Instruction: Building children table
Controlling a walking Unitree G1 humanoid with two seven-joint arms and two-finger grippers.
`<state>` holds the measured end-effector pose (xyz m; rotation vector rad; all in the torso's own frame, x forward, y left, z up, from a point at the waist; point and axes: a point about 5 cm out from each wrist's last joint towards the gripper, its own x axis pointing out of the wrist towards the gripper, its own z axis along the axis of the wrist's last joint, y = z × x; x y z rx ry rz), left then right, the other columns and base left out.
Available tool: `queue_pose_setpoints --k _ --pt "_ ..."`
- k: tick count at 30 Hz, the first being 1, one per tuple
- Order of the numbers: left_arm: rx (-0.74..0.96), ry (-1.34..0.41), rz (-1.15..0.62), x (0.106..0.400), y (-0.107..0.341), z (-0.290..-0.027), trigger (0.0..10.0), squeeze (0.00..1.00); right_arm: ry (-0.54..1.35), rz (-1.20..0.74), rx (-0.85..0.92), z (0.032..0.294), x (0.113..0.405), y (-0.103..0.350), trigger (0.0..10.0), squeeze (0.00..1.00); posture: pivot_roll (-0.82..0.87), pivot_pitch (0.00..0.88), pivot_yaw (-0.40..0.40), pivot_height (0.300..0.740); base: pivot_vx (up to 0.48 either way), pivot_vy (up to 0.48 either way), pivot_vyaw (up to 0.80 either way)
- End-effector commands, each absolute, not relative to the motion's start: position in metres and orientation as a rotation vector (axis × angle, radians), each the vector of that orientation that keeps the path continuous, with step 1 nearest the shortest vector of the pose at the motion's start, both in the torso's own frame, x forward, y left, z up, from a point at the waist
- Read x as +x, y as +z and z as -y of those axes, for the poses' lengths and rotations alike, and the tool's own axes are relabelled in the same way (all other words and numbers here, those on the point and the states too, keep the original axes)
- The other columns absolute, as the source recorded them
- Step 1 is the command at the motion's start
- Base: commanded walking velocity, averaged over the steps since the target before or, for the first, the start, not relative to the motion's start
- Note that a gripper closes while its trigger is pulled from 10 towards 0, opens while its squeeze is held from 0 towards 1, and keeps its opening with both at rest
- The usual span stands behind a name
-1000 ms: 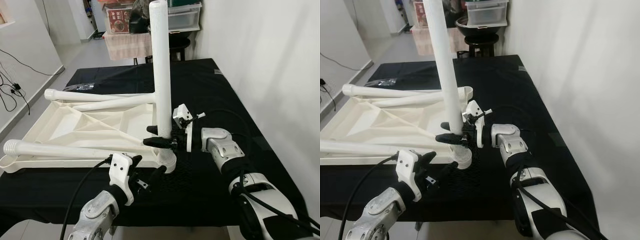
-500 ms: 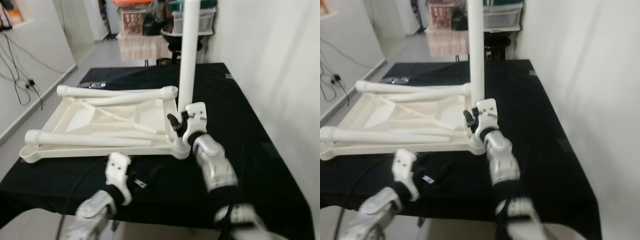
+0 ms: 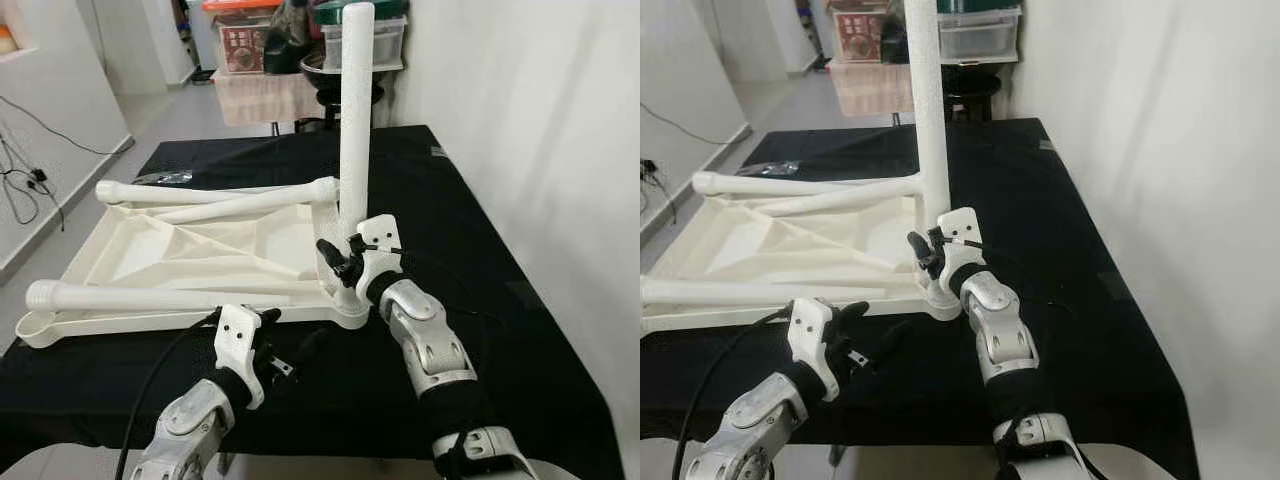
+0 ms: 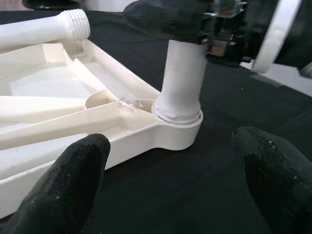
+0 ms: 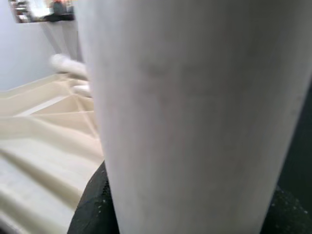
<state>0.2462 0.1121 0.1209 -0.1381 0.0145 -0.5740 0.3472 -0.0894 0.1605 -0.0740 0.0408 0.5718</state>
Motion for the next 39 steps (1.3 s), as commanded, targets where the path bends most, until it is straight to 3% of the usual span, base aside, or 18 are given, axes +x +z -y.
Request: queue_pose_setpoints --k 1,3,6,8,9,18,19,20,30,35,36,37,39 --pt "-0.133 -0.566 -0.027 0.246 0.118 -0.115 10.0 0.00 0.722 -0.113 -0.032 0.080 0.338 0.146 10.0 1.00 -0.02 0.018 0.058 0.740 0.000 0.000 0.00" --pt "-0.133 -0.567 -0.028 0.246 0.118 -0.114 10.0 0.00 0.911 -0.050 0.023 0.085 0.342 0.160 10.0 1.00 -0.02 0.013 0.055 0.740 0.000 0.000 0.00" --pt "-0.134 -0.568 -0.028 0.247 0.118 -0.113 10.0 0.00 0.983 -0.032 0.004 0.089 0.345 0.164 10.0 1.00 -0.02 0.010 0.053 0.740 0.000 0.000 0.00" --pt "-0.135 -0.570 -0.027 0.247 0.117 -0.112 10.0 0.00 1.069 -0.040 -0.069 0.096 0.352 0.165 10.0 0.20 -0.01 0.004 0.050 0.740 0.000 0.000 0.00" --pt "-0.134 -0.569 -0.027 0.247 0.117 -0.112 10.0 0.00 1.104 -0.058 -0.079 0.097 0.355 0.165 10.0 0.00 -0.01 0.000 0.046 0.740 0.000 0.000 0.00" --pt "-0.125 -0.564 -0.023 0.247 0.116 -0.111 10.0 0.00 1.152 -0.182 -0.075 0.098 0.364 0.153 10.0 0.00 0.01 0.000 0.042 0.740 0.000 0.000 0.00" --pt "-0.122 -0.564 -0.021 0.247 0.116 -0.110 10.0 0.00 1.139 -0.201 -0.067 0.100 0.365 0.149 4.1 0.00 0.01 0.000 0.041 0.740 0.000 0.000 0.00" --pt "-0.114 -0.563 -0.015 0.246 0.117 -0.110 10.0 0.00 1.104 -0.227 -0.061 0.104 0.367 0.145 0.0 0.00 0.01 0.000 0.039 0.740 0.000 0.000 0.00" --pt "-0.108 -0.558 -0.003 0.246 0.119 -0.110 10.0 0.00 1.080 -0.203 -0.026 0.120 0.365 0.139 0.0 0.00 0.00 0.000 0.045 0.740 0.000 0.000 0.00" --pt "-0.111 -0.562 -0.003 0.245 0.119 -0.110 10.0 0.00 0.980 -0.187 -0.138 0.137 0.366 0.136 0.0 0.00 -0.02 0.010 0.046 0.740 0.000 0.000 0.00" --pt "-0.111 -0.561 -0.002 0.244 0.120 -0.111 10.0 0.00 0.581 -0.161 -0.144 0.146 0.377 0.137 0.0 0.00 -0.03 0.019 0.045 0.740 0.000 0.000 0.00" --pt "-0.112 -0.560 -0.002 0.244 0.120 -0.113 10.0 0.00 0.445 -0.175 -0.038 0.129 0.360 0.126 0.0 0.00 -0.04 0.037 0.051 0.740 0.000 0.000 0.00" --pt "-0.112 -0.558 -0.001 0.244 0.121 -0.114 10.0 0.00 0.357 -0.193 0.052 0.120 0.344 0.120 0.0 0.00 -0.05 0.041 0.055 0.740 0.000 0.000 0.00"
